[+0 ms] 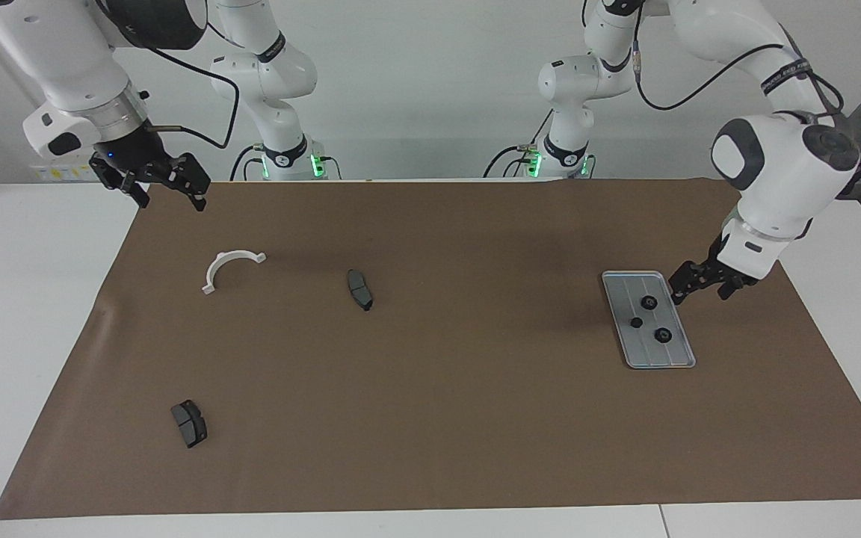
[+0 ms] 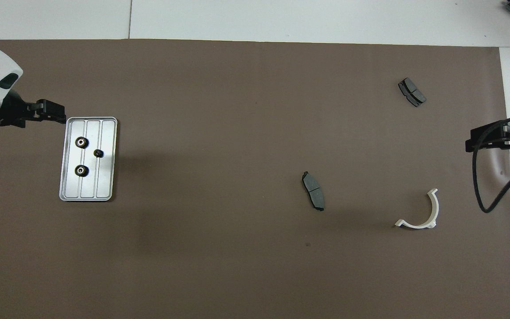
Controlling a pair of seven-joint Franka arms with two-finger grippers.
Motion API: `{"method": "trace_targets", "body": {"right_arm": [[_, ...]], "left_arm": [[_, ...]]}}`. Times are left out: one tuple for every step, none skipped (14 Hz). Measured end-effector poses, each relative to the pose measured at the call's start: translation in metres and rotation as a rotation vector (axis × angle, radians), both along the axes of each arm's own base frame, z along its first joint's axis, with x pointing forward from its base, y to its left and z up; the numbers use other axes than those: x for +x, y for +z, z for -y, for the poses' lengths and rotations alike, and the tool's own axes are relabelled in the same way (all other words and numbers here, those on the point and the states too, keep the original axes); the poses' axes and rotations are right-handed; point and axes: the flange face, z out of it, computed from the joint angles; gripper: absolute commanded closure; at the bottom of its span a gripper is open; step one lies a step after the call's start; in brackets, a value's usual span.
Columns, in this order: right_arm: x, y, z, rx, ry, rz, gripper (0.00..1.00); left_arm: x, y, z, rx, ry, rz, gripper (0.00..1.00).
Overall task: Pick bearing gear from pile to tray
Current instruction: 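Release the bearing on the tray and retract the left gripper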
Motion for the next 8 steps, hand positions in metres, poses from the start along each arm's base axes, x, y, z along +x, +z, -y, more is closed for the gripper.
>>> {"method": "trace_targets", "body": {"right_arm": [[0.000, 0.000, 0.000, 0.000, 0.000, 0.000, 0.00], [0.000, 0.000, 0.000, 0.000, 0.000, 0.000, 0.00], [0.000, 0.000, 0.000, 0.000, 0.000, 0.000, 0.00], [0.000, 0.000, 0.000, 0.000, 0.000, 0.000, 0.00], [0.000, 0.000, 0.000, 0.000, 0.000, 0.000, 0.00], [0.000, 0.000, 0.000, 0.000, 0.000, 0.000, 0.00], [0.000, 0.000, 0.000, 0.000, 0.000, 0.000, 0.00], [0.000, 0.000, 0.000, 0.000, 0.000, 0.000, 0.00]], "left_arm": [[-0.006, 0.020, 0.000, 0.002, -0.001, 0.000, 0.00], [-0.013, 0.039, 0.001, 0.004, -0.001, 0.008, 0.00], [-0.020, 0.055, 0.002, 0.007, -0.001, 0.021, 0.00], [-0.028, 0.072, 0.003, 0.010, -0.001, 0.031, 0.00], [-0.037, 0.085, 0.003, 0.012, -0.002, 0.039, 0.00], [-0.044, 0.098, 0.004, 0.014, -0.002, 0.048, 0.00], [-0.051, 0.107, 0.005, 0.016, -0.002, 0.057, 0.00], [-0.055, 0.113, 0.005, 0.017, -0.002, 0.057, 0.00]]}}
